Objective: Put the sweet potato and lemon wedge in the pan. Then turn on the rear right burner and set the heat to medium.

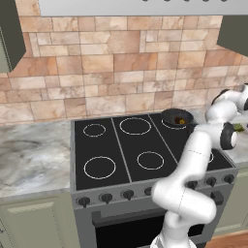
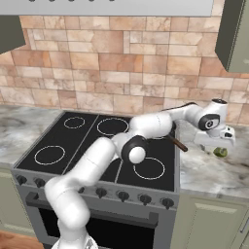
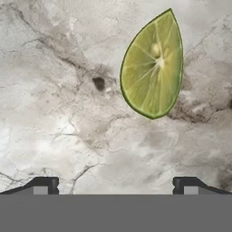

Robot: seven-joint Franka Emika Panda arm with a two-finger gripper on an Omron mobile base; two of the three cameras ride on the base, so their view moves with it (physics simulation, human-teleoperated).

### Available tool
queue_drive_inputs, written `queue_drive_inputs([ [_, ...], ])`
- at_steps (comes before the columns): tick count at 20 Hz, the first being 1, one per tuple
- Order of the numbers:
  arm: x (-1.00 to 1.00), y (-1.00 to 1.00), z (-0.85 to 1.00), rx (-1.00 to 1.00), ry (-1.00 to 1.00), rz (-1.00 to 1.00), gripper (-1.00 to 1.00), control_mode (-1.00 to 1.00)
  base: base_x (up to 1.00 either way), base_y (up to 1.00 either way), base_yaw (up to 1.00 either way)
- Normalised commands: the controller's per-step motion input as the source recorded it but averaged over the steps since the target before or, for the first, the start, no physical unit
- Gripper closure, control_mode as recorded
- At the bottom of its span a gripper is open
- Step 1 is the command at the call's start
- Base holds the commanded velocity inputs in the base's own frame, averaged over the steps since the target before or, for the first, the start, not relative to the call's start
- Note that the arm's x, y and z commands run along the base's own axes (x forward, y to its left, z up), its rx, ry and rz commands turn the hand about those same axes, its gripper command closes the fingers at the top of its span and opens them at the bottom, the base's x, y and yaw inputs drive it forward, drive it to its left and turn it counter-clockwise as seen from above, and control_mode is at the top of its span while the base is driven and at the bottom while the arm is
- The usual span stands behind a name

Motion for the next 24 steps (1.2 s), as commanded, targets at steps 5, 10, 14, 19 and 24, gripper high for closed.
queue_drive_inputs([
  [5,0.35,-0.18,-0.3,0.08,0.0,0.0,-1.0,-1.0,0.0,0.0,0.0],
  [10,0.37,-0.1,-0.05,0.04,0.0,0.0,-1.0,-1.0,0.0,0.0,0.0],
  [14,0.33,-0.31,0.0,0.0,0.0,0.0,-1.0,-1.0,0.0,0.0,0.0],
  [19,0.28,-0.41,0.02,0.0,0.0,0.0,-1.0,-1.0,0.0,0.0,0.0],
  [24,0.09,-0.2,0.36,0.0,0.0,0.0,-1.0,-1.0,0.0,0.0,0.0],
])
